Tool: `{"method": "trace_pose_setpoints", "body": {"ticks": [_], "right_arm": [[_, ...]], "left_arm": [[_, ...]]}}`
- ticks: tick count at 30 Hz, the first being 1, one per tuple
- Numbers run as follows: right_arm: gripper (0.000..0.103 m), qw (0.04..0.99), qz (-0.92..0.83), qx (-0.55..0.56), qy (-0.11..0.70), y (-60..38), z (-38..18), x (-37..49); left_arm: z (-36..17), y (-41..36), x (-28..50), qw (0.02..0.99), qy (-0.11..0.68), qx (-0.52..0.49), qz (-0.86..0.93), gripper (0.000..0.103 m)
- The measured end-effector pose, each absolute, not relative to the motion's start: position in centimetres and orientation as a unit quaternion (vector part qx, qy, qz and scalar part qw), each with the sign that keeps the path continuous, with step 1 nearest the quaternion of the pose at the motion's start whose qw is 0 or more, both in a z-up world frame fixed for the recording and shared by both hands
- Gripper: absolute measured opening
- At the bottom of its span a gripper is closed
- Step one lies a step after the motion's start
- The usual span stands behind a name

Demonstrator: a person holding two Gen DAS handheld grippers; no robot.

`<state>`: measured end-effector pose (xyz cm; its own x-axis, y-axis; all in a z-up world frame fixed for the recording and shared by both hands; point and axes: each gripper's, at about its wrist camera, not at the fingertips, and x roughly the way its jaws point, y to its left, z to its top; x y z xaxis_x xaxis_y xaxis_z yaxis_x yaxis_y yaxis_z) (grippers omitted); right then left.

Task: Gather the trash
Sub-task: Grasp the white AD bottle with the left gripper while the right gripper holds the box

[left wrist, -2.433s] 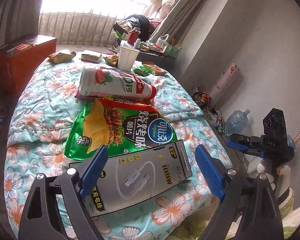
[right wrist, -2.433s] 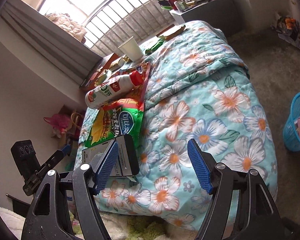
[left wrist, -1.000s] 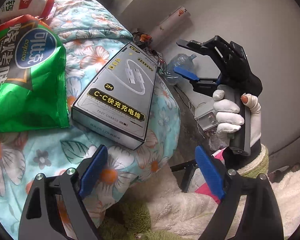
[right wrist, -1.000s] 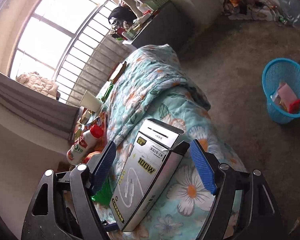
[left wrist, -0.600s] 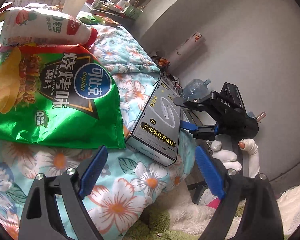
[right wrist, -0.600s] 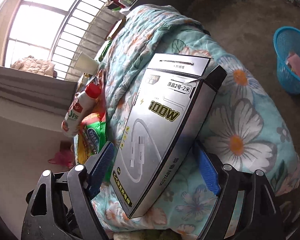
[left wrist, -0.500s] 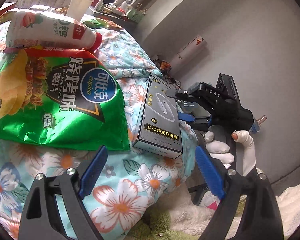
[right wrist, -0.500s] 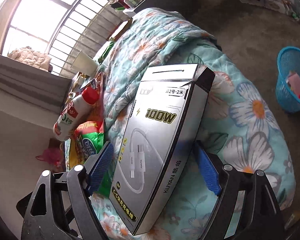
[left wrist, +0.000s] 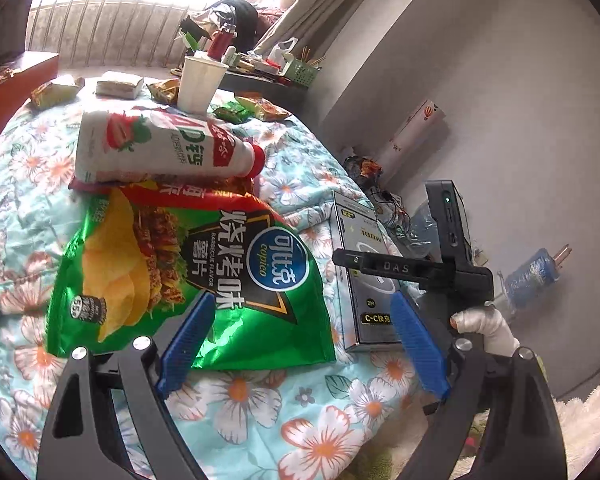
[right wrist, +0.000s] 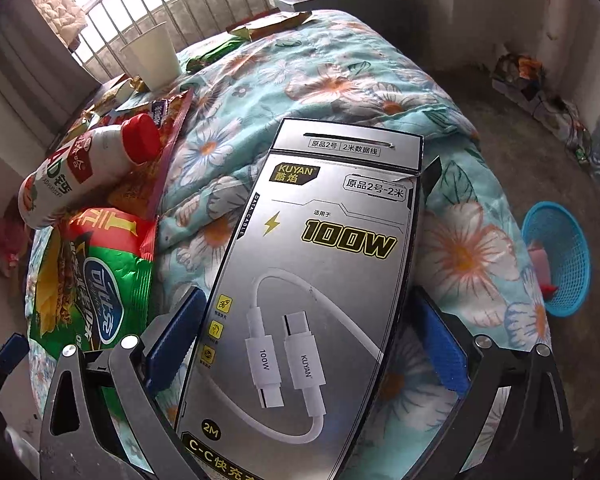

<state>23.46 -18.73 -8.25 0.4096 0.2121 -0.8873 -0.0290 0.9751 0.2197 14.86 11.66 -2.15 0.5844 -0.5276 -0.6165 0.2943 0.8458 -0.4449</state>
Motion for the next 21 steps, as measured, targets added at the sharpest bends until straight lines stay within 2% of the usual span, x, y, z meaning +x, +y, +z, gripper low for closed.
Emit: {"method": "trace_pose_setpoints", "body": {"ticks": [4,8,13,19,21], "right_arm": [[0.094,0.833,0.086,0.087,0.540,-19.8,-8.1,22.9],[0.094,0.834,0.095,0.082,0.537,-19.4,-8.1,22.7],[0.094,0.833,0.105,0.089,0.535,-19.5,-8.0,22.7],[0.096,0.833,0.118,0.094,0.533,-19.9,-7.9,22.6],[0.096,0.834,0.119,0.092,0.530,-19.9,-8.0,22.6]], "left_arm": [[0.0,13.3,19.9,0.906,0.355,-0.095,-0.209,0.087],[0.3,14.8,26.9,0.915,0.361,-0.051,-0.172,0.087],[-1.6,13.6,33.9,0.873,0.445,0.030,-0.199,0.087],[-5.4,8.8,34.3,0.816,0.483,0.215,-0.236,0.088],[-6.8,8.4,34.8,0.800,0.510,0.229,-0.217,0.088]]}}
